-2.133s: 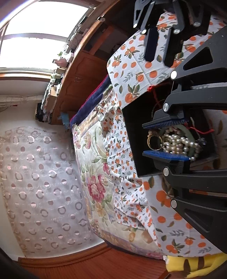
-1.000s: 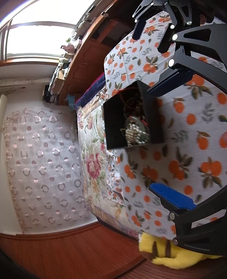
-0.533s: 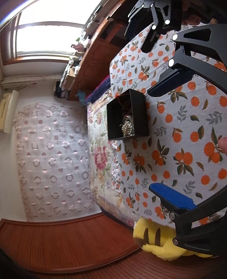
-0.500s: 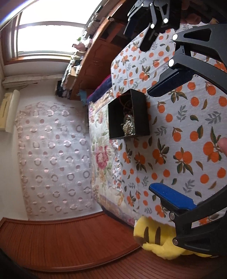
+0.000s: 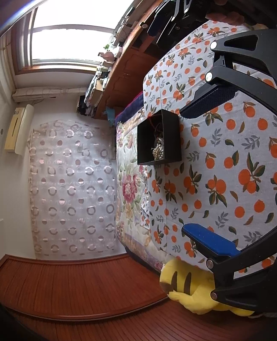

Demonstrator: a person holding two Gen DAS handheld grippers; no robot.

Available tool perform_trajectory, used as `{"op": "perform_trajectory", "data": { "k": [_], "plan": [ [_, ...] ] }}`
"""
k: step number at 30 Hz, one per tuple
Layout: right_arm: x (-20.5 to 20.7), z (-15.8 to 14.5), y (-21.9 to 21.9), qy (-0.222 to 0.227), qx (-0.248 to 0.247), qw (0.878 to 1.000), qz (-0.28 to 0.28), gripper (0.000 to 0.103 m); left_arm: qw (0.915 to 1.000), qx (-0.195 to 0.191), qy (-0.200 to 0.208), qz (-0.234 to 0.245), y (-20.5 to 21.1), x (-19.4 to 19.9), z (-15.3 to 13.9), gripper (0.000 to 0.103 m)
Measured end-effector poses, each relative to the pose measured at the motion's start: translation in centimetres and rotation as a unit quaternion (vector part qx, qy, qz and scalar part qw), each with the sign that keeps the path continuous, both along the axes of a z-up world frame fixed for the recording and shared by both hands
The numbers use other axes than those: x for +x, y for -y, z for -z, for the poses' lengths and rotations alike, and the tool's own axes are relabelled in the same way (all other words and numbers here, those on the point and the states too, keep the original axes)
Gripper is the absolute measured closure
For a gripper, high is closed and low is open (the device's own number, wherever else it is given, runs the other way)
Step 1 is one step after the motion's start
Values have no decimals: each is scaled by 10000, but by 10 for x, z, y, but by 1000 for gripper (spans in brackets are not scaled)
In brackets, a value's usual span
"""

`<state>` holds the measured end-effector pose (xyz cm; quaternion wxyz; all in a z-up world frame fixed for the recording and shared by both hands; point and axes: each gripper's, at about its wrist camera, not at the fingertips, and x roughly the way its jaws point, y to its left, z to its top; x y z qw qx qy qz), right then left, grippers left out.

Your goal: Organize jewelry

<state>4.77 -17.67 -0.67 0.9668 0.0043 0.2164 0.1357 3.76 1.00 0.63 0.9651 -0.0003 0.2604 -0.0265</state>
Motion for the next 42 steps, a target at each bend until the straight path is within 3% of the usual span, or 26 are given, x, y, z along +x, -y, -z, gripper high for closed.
{"op": "perform_trajectory", "data": {
  "k": [42],
  "plan": [
    [2, 6, 0, -72, 68, 10000, 12, 3, 10000, 50, 74, -31, 1, -4, -3, 8]
  ]
}}
